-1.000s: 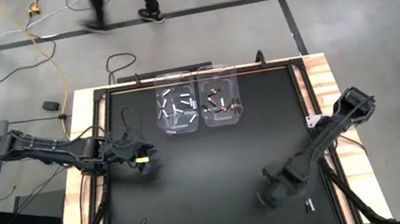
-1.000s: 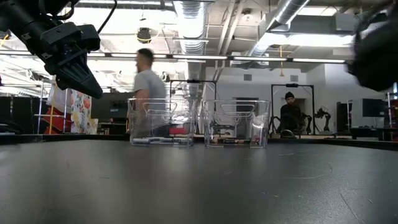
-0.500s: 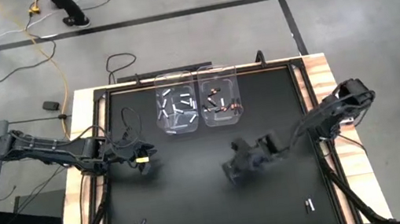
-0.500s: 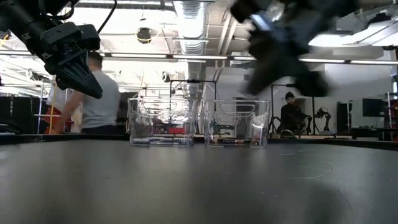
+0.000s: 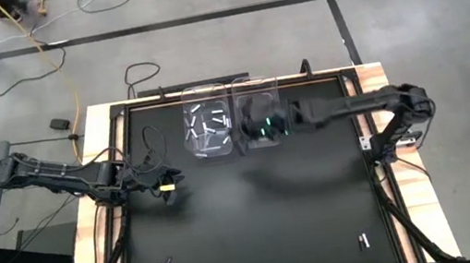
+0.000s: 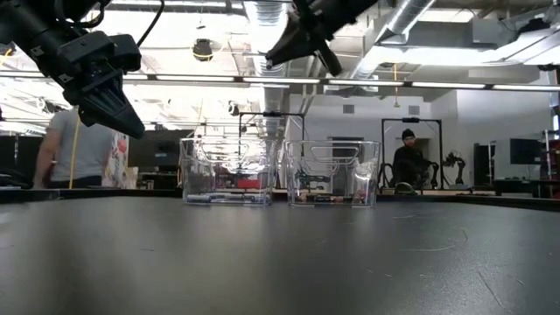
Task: Sort batteries
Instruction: Put the white battery into the left transparent bin
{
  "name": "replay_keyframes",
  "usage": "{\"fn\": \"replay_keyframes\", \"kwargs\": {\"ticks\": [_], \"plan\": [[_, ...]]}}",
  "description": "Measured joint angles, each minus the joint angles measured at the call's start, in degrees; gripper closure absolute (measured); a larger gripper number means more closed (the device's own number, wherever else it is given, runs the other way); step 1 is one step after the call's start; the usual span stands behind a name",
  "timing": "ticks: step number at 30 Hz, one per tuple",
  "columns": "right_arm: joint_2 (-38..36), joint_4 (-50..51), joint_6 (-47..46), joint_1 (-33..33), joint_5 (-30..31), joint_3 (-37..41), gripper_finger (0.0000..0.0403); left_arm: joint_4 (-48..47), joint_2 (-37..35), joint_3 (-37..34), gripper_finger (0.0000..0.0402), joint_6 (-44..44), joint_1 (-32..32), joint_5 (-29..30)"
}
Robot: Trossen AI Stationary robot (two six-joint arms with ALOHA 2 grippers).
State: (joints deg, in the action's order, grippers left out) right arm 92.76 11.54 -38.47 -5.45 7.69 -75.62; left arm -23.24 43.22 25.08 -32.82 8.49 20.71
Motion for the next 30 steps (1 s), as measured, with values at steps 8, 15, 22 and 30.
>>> {"fn": "replay_keyframes", "kwargs": {"ticks": [8,15,22,30], "plan": [[10.86,16.03,17.92,-8.54,-3.58,-22.55,0.0392,0.27,0.00,0.02,0.0301,0.00,-0.07,2.29],[27.38,27.00,29.39,-11.00,-3.75,-39.70,0.0393,-0.06,0.00,0.02,0.0301,-0.46,-0.33,2.93],[40.96,35.41,34.33,-12.79,-4.97,-49.14,0.0393,-0.24,0.00,0.02,0.0301,-1.76,-0.33,2.92],[49.47,41.02,33.72,-14.93,-8.84,-54.66,0.0393,-0.41,0.00,0.02,0.0301,-3.91,-0.33,2.90]]}}
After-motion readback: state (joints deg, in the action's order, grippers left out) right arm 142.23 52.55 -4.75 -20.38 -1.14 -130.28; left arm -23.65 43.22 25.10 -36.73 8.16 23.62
